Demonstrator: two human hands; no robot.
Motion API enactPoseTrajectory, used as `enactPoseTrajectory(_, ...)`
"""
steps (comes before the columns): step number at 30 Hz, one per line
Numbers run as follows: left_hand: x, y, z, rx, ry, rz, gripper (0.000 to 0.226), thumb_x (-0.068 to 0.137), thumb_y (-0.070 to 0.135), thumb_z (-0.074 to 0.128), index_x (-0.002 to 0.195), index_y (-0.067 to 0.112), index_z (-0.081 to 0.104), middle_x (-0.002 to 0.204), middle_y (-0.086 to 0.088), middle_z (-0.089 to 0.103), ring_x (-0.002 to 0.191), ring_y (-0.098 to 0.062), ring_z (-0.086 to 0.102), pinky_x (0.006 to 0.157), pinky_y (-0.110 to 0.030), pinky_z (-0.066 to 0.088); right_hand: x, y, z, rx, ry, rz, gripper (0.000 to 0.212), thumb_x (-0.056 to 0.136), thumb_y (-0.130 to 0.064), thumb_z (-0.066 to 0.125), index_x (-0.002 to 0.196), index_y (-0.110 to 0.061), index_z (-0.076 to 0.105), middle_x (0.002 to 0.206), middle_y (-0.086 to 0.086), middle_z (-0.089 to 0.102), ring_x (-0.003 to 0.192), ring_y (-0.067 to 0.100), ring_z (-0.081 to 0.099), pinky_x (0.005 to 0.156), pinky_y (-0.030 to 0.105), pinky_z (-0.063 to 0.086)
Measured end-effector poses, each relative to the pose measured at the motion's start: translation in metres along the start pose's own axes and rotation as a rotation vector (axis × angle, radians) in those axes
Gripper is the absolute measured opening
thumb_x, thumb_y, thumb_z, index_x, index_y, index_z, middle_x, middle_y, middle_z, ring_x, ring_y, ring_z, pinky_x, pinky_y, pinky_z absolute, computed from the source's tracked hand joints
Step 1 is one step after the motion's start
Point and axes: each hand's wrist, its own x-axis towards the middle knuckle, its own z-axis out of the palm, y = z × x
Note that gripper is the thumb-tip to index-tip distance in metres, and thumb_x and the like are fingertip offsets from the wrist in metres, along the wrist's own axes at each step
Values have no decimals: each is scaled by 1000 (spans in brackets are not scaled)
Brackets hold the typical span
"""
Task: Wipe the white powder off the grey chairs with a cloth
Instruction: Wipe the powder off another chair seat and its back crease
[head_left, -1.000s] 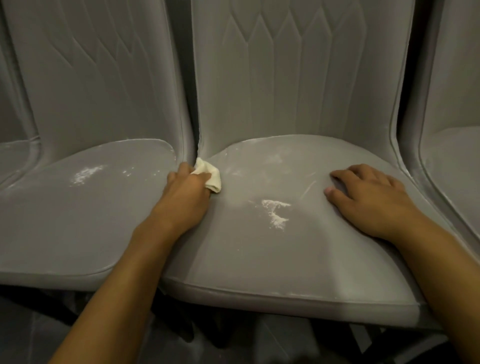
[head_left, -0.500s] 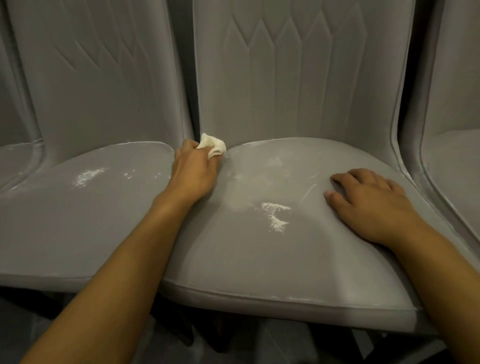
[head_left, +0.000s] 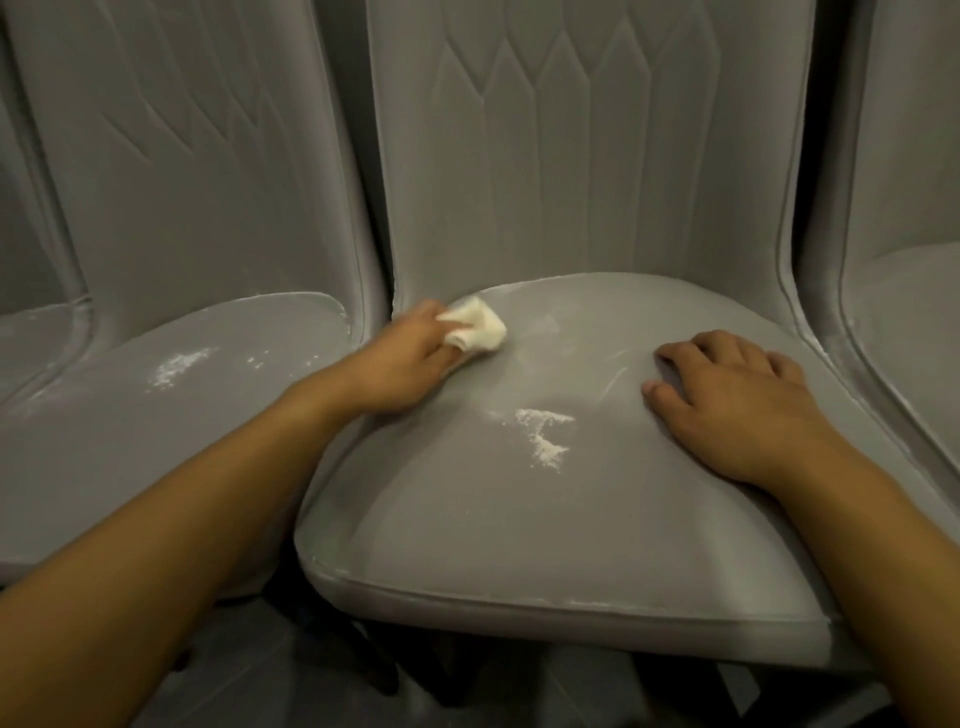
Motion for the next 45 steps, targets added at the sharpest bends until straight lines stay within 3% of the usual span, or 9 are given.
enactPoseTrajectory(5,43,-13,16,-3,109,-167,51,104,55,42,135,20,62,128,-16,56,123,-38,54,111,-44,39,0,0,2,16,-5,1,55,99,-56,26,147,-31,37,151,4,36,139,27,32,117,48,21)
enactPoseTrajectory(10,41,34,23,-81,-152,193,36,106,36,49,138,28,62,130,3,53,122,-8,50,110,-13,32,1,1,3,25,2,6,53,100,-54,26,146,-30,36,149,4,36,138,26,32,118,50,19)
enactPoseTrajectory(18,116,37,43,-78,-21,4,45,96,51,48,130,30,66,133,-11,59,129,-35,53,117,-45,36,2,4,1,70,8,3,51,100,-54,30,145,-32,38,148,2,36,138,24,31,117,48,18)
enactPoseTrajectory(23,84,66,44,-365,-219,102,39,102,47,58,139,35,62,156,14,42,143,2,35,115,-7,18,3,5,1,96,5,-5,51,99,-54,30,144,-31,38,145,2,37,136,24,32,116,48,17)
enactPoseTrajectory(29,15,73,18,-206,-366,143,29,89,47,62,111,34,74,118,17,54,106,2,56,91,-11,40,1,3,1,87,15,-6,50,100,-52,29,144,-30,39,145,3,38,137,24,33,116,49,17)
enactPoseTrajectory(33,27,62,8,-142,-35,129,14,105,28,53,97,25,65,99,11,56,93,-4,60,77,-12,37,0,4,3,98,23,-4,49,100,-52,30,143,-29,41,144,3,39,137,25,33,117,49,16)
enactPoseTrajectory(36,59,19,1,97,201,-154,41,108,32,41,126,3,64,118,-21,56,113,-42,56,92,-34,42,0,5,3,101,28,-5,50,100,-51,29,143,-29,41,145,3,39,137,25,32,118,49,16)
enactPoseTrajectory(39,65,-4,12,285,102,-428,51,108,42,35,147,13,49,144,-24,44,131,-46,38,111,-48,32,1,5,5,98,28,-6,50,100,-51,29,144,-29,40,146,3,38,139,25,31,118,50,16)
enactPoseTrajectory(45,43,11,7,-100,-87,-211,43,100,50,45,127,23,65,134,-4,58,128,-27,53,112,-40,38,3,4,5,84,28,-4,50,100,-51,29,142,-29,41,144,4,39,136,26,33,116,50,18)
